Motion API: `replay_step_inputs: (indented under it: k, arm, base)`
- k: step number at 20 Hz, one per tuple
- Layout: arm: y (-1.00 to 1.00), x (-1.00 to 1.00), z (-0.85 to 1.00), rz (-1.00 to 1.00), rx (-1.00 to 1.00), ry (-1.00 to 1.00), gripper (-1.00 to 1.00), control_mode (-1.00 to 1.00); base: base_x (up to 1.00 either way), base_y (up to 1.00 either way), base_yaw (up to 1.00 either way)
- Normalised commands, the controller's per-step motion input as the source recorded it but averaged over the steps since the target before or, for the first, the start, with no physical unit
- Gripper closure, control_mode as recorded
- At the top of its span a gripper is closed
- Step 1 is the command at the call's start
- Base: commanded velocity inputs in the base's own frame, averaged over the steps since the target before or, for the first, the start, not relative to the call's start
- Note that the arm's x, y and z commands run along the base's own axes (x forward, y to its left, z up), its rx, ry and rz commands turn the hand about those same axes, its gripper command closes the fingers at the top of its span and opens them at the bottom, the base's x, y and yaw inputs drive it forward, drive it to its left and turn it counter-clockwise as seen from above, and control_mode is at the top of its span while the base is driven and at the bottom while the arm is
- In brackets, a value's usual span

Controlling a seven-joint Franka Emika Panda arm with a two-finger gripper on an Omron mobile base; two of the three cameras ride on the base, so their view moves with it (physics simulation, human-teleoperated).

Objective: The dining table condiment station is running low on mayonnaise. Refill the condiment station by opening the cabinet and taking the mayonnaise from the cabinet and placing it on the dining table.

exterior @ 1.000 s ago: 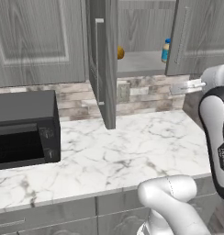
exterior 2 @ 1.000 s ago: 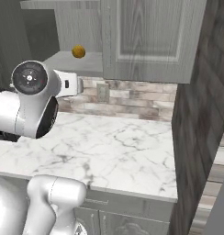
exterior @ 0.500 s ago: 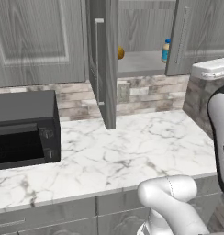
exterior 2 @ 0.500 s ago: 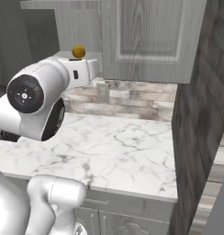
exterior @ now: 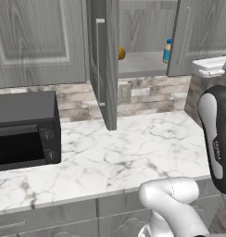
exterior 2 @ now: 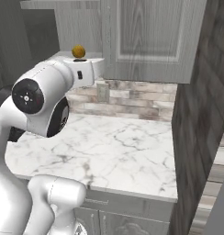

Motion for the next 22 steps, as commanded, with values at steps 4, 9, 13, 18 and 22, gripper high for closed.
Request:
replay_step_inputs:
  k: [4, 9, 13, 18, 22]
  arm:
    - [-0.27, 0.47, 0.00, 0.00, 0.02, 0.00, -1.00, -1.00]
    - [-0.02, 0.76, 0.01, 0.00, 0.00, 0.00, -1.00, -1.00]
    - [0.00, 0.71, 0.00, -0.03, 0.00, 0.00, -1.00, -1.00]
    - [0.00, 0.55, 0.00, -0.08, 0.00, 0.00, -1.00, -1.00]
    - [0.00, 0.53, 0.00, -0.07, 0.00, 0.00, -1.00, -1.00]
  base:
    - [0.00, 0.00, 0.00]
    - [0.00, 0.00, 0.00]
    - [0.00, 0.00, 0.00]
    - [0.00, 0.00, 0.00]
    - [0.00, 0.00, 0.00]
